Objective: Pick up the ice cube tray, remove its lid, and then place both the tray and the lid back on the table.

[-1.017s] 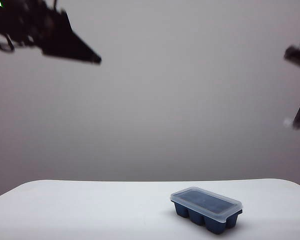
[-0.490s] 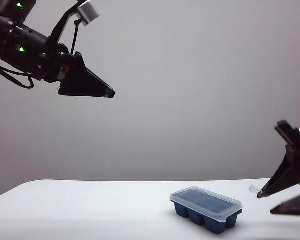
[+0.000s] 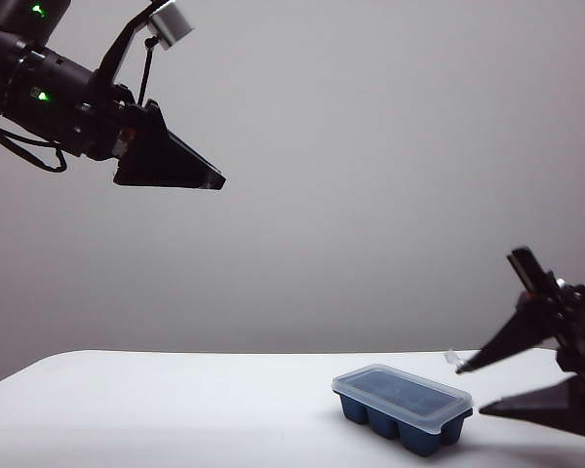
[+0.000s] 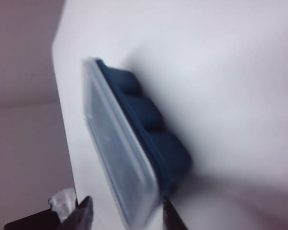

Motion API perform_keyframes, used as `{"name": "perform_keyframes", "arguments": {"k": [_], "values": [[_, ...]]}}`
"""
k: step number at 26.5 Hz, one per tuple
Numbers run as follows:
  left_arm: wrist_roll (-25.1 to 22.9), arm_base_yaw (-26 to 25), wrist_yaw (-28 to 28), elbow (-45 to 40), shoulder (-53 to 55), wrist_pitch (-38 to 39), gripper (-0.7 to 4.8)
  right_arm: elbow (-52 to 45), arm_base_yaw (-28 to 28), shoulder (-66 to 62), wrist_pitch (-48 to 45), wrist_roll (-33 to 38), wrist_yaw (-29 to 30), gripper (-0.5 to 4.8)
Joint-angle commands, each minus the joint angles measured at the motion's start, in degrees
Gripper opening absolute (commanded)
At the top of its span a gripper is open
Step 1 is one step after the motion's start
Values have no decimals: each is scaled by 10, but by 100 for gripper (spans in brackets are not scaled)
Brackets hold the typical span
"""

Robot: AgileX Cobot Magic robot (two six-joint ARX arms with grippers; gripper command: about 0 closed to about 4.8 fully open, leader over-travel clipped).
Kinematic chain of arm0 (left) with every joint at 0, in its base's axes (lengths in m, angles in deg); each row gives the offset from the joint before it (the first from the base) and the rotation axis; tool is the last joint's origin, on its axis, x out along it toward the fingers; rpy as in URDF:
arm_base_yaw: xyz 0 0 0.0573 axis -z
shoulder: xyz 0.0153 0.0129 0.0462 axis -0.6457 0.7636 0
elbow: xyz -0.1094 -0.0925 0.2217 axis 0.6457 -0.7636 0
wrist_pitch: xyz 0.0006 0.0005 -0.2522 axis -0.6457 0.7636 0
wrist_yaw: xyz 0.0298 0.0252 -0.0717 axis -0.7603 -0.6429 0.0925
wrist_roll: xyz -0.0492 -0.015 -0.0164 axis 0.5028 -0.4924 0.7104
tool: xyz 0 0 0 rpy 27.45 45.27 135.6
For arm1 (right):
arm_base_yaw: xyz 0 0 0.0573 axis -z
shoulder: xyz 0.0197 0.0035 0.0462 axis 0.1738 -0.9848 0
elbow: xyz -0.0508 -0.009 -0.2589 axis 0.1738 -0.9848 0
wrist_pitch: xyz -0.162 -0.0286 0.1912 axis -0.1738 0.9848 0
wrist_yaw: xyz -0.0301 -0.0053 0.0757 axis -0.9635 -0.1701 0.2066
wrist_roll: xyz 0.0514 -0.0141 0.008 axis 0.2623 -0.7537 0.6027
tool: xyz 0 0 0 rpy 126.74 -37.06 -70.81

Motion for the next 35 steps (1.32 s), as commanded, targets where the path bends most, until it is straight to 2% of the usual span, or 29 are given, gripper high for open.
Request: {"name": "perform_keyframes", "arguments": {"k": [1,9,19,22,27,35], "values": [[-2,0,4,2,-2,-8,121,23,-19,2,16,3,-5,180],[-1,0,4,2,-2,-8,121,50,-47,2,101,-16,-38,180],[-1,0,4,2,-2,-8,121,50,-44,27,111,17,-10,175],[0,0,4,2,-2,-8,121,50,-44,50,117,18,-19,170],[0,0,4,2,-2,-8,121,50,-45,58,193,-4,-53,170],[-2,0,4,2,-2,-8,121,57,-53,56,196,1,-78,148]]}}
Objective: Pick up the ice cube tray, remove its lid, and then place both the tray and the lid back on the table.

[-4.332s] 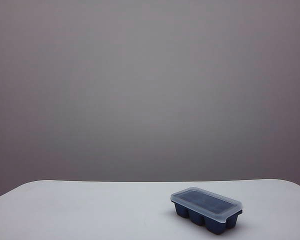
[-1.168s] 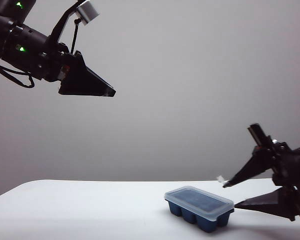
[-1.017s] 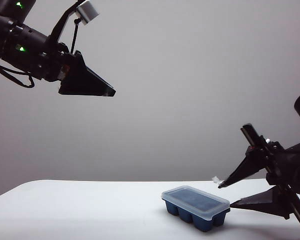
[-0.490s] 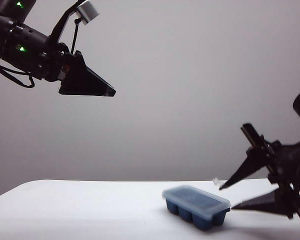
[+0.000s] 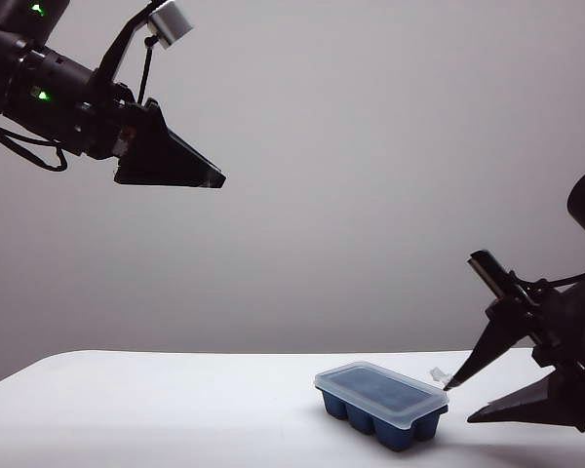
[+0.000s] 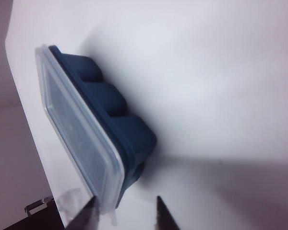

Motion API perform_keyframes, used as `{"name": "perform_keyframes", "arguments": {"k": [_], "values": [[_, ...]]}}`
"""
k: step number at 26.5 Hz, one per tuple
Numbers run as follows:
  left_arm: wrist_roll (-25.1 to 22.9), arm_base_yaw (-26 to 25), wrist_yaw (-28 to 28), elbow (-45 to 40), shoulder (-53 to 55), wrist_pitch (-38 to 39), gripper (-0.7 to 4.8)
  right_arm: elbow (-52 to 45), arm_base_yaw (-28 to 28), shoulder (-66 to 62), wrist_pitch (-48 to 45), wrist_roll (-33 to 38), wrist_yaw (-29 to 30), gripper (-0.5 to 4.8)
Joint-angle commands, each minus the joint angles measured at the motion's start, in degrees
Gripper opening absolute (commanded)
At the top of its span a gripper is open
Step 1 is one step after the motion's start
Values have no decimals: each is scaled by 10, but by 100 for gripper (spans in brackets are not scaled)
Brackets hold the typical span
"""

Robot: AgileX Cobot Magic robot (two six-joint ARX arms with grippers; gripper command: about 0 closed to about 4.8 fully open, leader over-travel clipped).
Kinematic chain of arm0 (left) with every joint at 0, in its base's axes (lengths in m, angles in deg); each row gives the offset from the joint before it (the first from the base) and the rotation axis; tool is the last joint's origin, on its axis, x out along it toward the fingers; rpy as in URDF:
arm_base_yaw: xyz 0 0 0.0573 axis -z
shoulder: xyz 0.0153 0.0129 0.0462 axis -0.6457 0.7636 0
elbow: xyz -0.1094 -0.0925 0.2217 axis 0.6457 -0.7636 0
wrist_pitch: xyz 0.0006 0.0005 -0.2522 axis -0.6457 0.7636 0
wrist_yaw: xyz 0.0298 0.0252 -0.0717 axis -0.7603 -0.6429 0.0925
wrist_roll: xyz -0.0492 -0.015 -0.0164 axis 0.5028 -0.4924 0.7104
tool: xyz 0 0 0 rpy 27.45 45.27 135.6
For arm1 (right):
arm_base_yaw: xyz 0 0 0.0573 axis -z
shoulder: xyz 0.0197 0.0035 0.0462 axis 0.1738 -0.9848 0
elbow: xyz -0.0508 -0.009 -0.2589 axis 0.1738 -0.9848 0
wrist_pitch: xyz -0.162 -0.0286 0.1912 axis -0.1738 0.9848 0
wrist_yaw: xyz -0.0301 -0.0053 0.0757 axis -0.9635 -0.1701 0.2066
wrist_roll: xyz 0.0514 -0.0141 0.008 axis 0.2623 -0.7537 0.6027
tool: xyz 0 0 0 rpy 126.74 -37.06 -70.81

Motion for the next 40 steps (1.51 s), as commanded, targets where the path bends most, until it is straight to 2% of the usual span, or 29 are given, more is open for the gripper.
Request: {"name": "perform_keyframes", "arguments": {"k": [1,11,26,27,28,32,37,39,40], "values": [[-2,0,4,2,-2,-4,121,6,-4,1,-5,1,-2,148],[-1,0,4,2,-2,-3,121,35,-36,-10,14,-1,-38,149],[-1,0,4,2,-2,-4,121,58,-54,-29,28,4,-46,147],[-1,0,4,2,-2,-4,121,58,-54,-32,28,8,-46,140],[-1,0,4,2,-2,-4,121,58,-55,-35,29,9,-46,84],[-1,0,4,2,-2,-4,121,60,-55,-35,28,9,-46,-3],[-1,0,5,2,-1,-4,122,65,-55,-35,21,9,-45,-5],[-1,0,5,2,-1,-4,123,65,-54,-35,7,10,-26,-5],[-2,0,7,2,-1,-4,157,65,-53,-35,-13,24,6,-5]]}}
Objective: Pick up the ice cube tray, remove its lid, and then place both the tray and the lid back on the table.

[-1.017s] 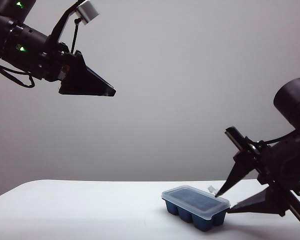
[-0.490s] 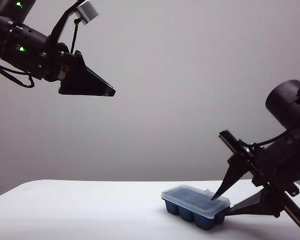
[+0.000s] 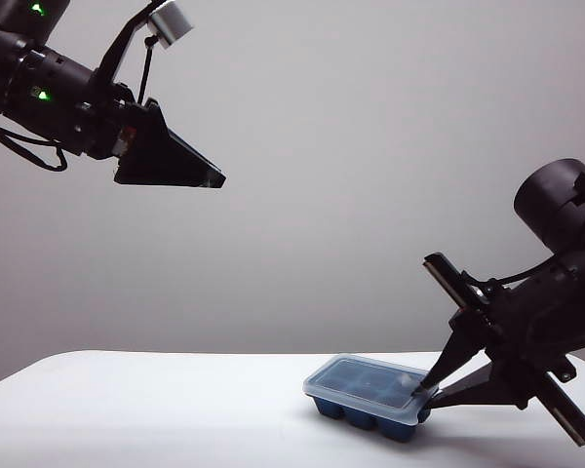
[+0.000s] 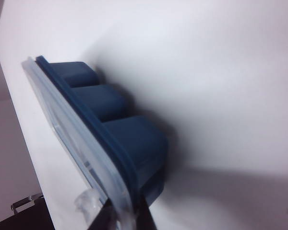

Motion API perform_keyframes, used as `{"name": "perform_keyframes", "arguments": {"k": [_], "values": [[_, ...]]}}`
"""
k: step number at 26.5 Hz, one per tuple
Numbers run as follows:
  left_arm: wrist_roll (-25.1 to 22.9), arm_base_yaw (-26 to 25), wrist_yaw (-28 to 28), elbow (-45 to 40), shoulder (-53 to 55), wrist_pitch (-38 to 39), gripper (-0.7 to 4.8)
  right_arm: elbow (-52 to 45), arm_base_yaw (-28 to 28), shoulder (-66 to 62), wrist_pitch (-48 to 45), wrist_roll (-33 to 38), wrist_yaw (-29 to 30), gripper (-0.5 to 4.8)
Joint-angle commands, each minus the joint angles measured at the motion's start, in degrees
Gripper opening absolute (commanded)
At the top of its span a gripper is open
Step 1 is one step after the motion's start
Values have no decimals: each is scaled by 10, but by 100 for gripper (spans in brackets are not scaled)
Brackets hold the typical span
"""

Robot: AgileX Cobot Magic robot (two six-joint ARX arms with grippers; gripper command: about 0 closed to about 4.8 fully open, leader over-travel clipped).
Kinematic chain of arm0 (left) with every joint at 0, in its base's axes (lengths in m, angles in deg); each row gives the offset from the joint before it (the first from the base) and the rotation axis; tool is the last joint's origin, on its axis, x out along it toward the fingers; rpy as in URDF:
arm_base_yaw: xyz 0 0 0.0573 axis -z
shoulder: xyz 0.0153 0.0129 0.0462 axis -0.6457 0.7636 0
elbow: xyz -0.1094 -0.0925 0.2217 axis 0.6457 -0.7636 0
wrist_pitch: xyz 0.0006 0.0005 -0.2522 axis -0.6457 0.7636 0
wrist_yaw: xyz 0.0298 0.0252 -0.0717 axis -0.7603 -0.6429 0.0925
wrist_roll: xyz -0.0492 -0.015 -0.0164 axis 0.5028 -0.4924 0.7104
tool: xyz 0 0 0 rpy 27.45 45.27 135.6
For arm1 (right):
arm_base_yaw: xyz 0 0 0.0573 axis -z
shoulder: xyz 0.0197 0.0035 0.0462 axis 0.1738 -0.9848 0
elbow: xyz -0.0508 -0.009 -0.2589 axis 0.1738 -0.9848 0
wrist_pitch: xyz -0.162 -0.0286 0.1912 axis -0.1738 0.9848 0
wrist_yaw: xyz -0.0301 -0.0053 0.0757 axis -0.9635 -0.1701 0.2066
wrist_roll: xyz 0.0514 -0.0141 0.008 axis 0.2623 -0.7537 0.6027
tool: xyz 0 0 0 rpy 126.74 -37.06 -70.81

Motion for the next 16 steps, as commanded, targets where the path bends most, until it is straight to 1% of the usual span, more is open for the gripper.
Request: {"name": "perform_keyframes", "arguments": {"k": [1,2,3,4,5,7,10,11,12,14,16], "values": [[-2,0,8,2,-1,-4,191,3,0,0,-47,23,59,-5],[-7,0,8,2,-1,-4,290,8,0,7,-56,29,99,-5],[-10,0,9,2,-1,-4,366,15,0,17,-53,38,132,-5],[-17,0,18,2,-1,1,451,24,1,35,-54,44,180,-6],[-17,0,27,2,-2,6,475,29,2,44,-52,44,197,-5],[-17,-1,44,2,-2,22,479,39,7,64,-52,57,244,-6],[-19,-1,57,2,-11,73,479,54,15,86,-55,81,341,-6],[-25,-1,80,2,-21,103,479,59,16,97,-56,88,400,-6],[-28,-1,95,2,-30,117,479,59,16,102,-56,93,420,-5],[-28,0,93,2,-45,122,479,58,15,105,-55,93,455,-5],[-28,-1,94,2,-51,120,479,58,13,105,-55,93,466,-5]]}}
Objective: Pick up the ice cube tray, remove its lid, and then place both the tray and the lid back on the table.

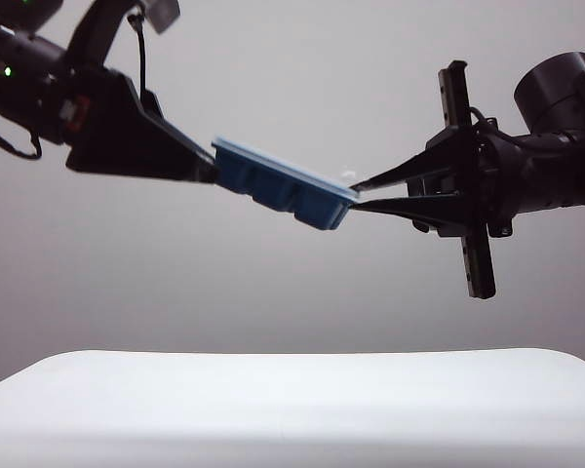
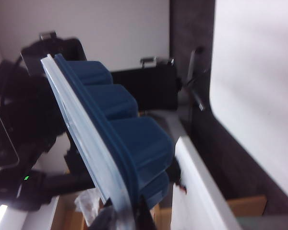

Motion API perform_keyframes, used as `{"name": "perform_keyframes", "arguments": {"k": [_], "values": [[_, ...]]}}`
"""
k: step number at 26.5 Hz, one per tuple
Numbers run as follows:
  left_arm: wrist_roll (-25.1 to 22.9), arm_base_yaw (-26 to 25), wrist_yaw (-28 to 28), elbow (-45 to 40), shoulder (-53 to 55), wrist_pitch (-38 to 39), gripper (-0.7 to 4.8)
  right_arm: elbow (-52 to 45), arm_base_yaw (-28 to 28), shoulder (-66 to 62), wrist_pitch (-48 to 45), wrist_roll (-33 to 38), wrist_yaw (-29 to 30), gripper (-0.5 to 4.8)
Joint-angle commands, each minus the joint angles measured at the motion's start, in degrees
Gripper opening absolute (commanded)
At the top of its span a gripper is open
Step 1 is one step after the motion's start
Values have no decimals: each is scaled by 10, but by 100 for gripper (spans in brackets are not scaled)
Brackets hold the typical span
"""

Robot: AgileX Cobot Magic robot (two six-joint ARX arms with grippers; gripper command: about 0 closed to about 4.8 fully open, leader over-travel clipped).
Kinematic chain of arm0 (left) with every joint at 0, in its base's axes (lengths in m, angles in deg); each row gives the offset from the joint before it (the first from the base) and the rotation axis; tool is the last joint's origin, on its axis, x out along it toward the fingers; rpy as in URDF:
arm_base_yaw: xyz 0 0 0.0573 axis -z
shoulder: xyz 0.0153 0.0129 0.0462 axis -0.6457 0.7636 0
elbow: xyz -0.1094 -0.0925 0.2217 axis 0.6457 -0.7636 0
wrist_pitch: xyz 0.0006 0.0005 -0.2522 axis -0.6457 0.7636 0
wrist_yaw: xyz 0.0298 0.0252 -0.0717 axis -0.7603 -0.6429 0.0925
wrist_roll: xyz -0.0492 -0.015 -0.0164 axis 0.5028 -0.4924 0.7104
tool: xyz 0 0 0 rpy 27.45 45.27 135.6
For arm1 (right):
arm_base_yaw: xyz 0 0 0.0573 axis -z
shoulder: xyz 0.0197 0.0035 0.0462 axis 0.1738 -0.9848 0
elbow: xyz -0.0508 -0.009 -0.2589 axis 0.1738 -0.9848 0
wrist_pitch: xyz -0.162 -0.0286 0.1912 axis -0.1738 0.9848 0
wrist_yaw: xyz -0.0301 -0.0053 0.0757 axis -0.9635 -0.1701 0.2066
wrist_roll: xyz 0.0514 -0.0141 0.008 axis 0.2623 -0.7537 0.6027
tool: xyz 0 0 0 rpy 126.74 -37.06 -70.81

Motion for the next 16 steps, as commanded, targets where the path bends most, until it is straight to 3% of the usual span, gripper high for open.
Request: {"name": "perform_keyframes", "arguments": {"k": [1,6,12,16], "values": [[-2,-1,6,2,-9,-5,479,1,-2,3,-4,2,26,-5],[15,-1,47,2,-7,-1,479,1,-22,3,-4,2,28,-6],[27,0,102,2,-7,16,479,1,-85,3,-14,2,25,-5],[27,0,115,2,-7,35,479,1,-85,3,-15,4,26,-5]]}}
